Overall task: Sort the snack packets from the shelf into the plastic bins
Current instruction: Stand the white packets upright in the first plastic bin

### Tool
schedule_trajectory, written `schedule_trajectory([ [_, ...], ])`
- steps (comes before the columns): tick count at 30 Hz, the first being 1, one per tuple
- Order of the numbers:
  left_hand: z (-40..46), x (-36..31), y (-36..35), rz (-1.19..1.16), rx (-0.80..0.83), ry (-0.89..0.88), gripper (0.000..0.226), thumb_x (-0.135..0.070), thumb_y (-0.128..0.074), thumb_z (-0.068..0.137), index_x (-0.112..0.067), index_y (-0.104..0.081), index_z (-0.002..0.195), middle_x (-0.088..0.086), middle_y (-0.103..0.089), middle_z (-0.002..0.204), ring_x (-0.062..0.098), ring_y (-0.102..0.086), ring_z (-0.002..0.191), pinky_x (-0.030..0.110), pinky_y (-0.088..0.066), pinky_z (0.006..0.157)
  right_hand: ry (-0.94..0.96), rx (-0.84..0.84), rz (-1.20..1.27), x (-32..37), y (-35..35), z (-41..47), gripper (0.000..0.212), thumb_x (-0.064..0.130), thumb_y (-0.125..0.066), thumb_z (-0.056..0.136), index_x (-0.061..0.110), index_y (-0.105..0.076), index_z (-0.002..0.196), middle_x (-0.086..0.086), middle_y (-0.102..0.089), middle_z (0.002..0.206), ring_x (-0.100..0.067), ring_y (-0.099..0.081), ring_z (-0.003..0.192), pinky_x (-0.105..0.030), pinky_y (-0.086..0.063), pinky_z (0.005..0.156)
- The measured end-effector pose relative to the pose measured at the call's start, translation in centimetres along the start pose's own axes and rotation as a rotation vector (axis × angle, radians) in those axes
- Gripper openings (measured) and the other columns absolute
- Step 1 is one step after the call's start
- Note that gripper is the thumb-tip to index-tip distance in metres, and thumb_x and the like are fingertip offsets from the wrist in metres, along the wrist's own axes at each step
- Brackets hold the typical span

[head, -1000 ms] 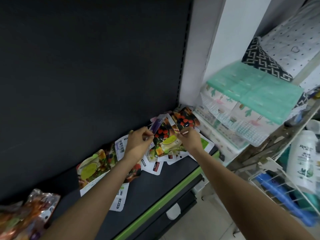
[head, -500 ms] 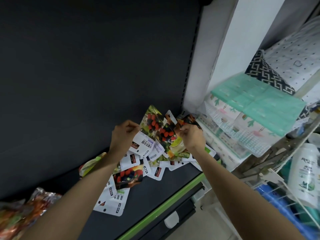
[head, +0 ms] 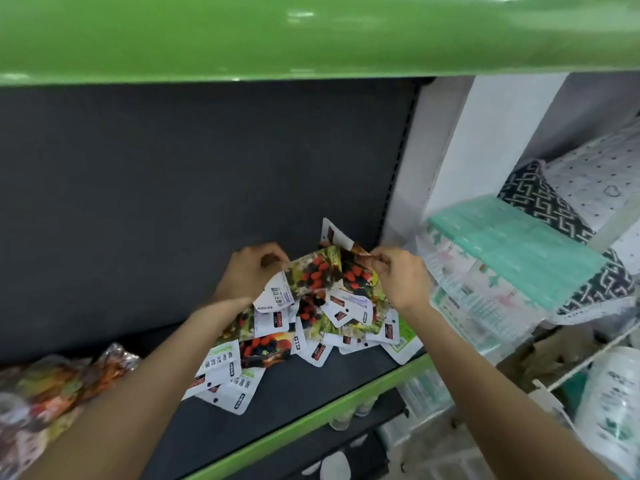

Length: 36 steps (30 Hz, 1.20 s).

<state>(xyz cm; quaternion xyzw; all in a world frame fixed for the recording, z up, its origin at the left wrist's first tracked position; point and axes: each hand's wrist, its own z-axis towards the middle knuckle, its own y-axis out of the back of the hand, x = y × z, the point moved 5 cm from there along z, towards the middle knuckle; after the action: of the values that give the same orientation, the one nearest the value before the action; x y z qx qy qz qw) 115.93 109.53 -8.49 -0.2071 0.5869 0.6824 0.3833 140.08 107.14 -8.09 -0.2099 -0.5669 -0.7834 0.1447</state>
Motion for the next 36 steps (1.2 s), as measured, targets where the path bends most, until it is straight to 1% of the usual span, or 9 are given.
schedule_trajectory([
  [8,-8.0,1.3,4.4,0.023,-0.169,0.133,0.011,-0.004,-0.062,0.087,-0.013,-0.067,0.083,-0.012,-0.065,0.080,-0.015,-0.057,0.071,-0.001,-0.038,0.065,0.210,0.064,0.229,5.4,-1.5,-2.9,0.017,0.026,-0.062,0.090,0.015,-0.071,0.101,-0.002,-0.071,0.094,-0.018,-0.063,0.083,-0.027,-0.040,0.068],
  [12,-12.8,3.0,9.0,0.190,-0.218,0.158,0.007,-0.017,-0.063,0.089,-0.020,-0.066,0.084,-0.005,-0.065,0.090,0.007,-0.059,0.082,0.022,-0.045,0.071,0.303,0.113,0.311,10.9,-3.0,-5.6,0.015,0.023,-0.063,0.090,0.014,-0.071,0.100,-0.002,-0.071,0.094,-0.018,-0.064,0.084,-0.026,-0.042,0.069],
  [16,-18.5,5.4,15.1,0.240,-0.335,0.221,0.015,-0.017,-0.064,0.088,-0.027,-0.061,0.078,0.000,-0.065,0.087,0.016,-0.059,0.083,0.036,-0.049,0.078,0.415,0.195,0.393,18.4,-5.2,-9.2,0.012,0.022,-0.063,0.090,0.017,-0.071,0.099,0.004,-0.070,0.092,-0.011,-0.063,0.080,-0.026,-0.050,0.074],
  [18,-21.7,6.7,18.2,0.239,-0.373,0.261,0.014,-0.016,-0.064,0.088,-0.025,-0.060,0.079,0.002,-0.064,0.088,0.017,-0.058,0.083,0.035,-0.048,0.078,0.461,0.231,0.431,22.4,-6.3,-11.3,0.010,0.022,-0.063,0.090,0.018,-0.071,0.095,0.007,-0.069,0.087,-0.008,-0.061,0.075,-0.015,-0.044,0.068],
  [24,-32.7,11.8,27.7,0.214,-0.482,0.316,0.016,-0.010,-0.063,0.089,-0.022,-0.059,0.079,0.001,-0.064,0.089,0.010,-0.058,0.079,0.006,-0.039,0.069,0.564,0.332,0.505,34.4,-10.6,-19.9,0.008,0.021,-0.063,0.090,0.019,-0.069,0.086,0.008,-0.066,0.077,-0.011,-0.059,0.073,-0.027,-0.040,0.065],
  [27,-38.4,14.9,33.2,0.244,-0.515,0.360,0.019,-0.012,-0.063,0.089,-0.027,-0.057,0.077,-0.003,-0.063,0.089,0.011,-0.057,0.082,0.018,-0.041,0.075,0.592,0.361,0.538,41.0,-12.8,-24.8,0.007,0.020,-0.064,0.089,0.018,-0.070,0.088,0.010,-0.067,0.080,-0.009,-0.061,0.078,-0.022,-0.038,0.065],
  [30,-43.6,17.5,38.8,0.248,-0.558,0.387,0.019,-0.013,-0.062,0.089,-0.027,-0.058,0.077,-0.005,-0.065,0.092,0.013,-0.058,0.086,0.018,-0.041,0.070,0.612,0.383,0.578,47.6,-15.0,-29.5,0.007,0.020,-0.064,0.089,0.018,-0.071,0.087,0.010,-0.066,0.078,-0.008,-0.059,0.076,-0.017,-0.037,0.062],
  [32,-46.6,19.0,42.3,0.275,-0.590,0.411,0.018,-0.016,-0.063,0.089,-0.028,-0.058,0.077,-0.007,-0.066,0.091,0.015,-0.060,0.086,0.031,-0.046,0.073,0.621,0.391,0.599,51.9,-16.3,-32.4,0.007,0.021,-0.064,0.089,0.019,-0.071,0.087,0.010,-0.066,0.078,-0.008,-0.058,0.075,-0.012,-0.038,0.063],
  [36,-51.8,22.7,48.6,0.235,-0.645,0.479,0.017,-0.014,-0.061,0.090,-0.026,-0.059,0.076,-0.002,-0.067,0.091,0.018,-0.060,0.083,0.034,-0.048,0.076,0.634,0.429,0.619,59.4,-19.0,-36.9,0.008,0.021,-0.063,0.090,0.017,-0.070,0.089,0.007,-0.068,0.083,-0.011,-0.061,0.081,-0.026,-0.043,0.072],
])
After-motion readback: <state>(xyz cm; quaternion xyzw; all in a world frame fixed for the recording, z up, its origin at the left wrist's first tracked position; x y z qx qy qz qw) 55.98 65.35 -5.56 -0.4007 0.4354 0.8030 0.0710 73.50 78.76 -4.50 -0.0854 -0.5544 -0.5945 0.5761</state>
